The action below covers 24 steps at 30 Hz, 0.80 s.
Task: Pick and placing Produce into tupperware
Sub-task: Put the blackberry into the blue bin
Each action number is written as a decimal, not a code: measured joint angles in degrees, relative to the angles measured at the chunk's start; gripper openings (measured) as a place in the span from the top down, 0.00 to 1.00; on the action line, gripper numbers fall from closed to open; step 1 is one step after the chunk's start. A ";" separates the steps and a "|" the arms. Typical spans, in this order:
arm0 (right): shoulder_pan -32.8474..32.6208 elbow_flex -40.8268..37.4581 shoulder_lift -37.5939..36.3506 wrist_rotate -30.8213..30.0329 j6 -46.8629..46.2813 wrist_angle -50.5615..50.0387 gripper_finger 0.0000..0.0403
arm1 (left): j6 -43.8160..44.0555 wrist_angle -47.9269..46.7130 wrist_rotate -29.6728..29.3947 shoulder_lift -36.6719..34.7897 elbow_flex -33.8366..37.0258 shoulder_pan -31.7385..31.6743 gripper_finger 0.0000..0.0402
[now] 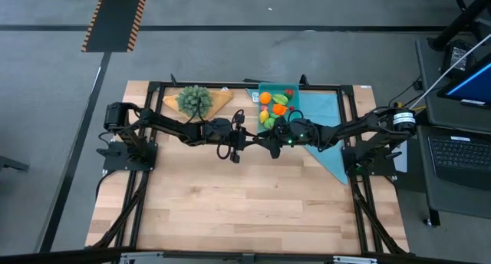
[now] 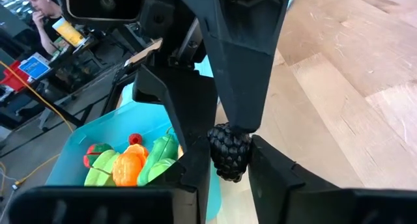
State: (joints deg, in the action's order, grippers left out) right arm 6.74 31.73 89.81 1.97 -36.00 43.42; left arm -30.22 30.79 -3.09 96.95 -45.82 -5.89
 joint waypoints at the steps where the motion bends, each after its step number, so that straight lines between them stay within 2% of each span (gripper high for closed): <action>1: 0.00 0.01 -0.01 0.01 0.22 0.25 0.44 | 0.00 0.00 0.00 0.00 0.00 0.00 0.81; 9: -0.01 0.01 -0.01 -0.07 0.25 0.30 0.44 | 0.01 0.00 0.00 0.00 0.00 0.00 0.79; 15: -0.24 0.04 0.59 -0.82 0.43 0.43 0.44 | 0.02 0.00 0.00 0.00 0.02 0.00 0.82; 24: -0.24 0.08 3.56 -0.82 0.46 4.28 0.44 | 0.02 -0.51 -0.02 0.00 0.02 0.00 0.80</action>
State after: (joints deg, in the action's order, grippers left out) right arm 6.50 31.81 93.37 1.15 -35.54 47.70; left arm -30.20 30.27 -3.11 96.95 -45.80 -5.89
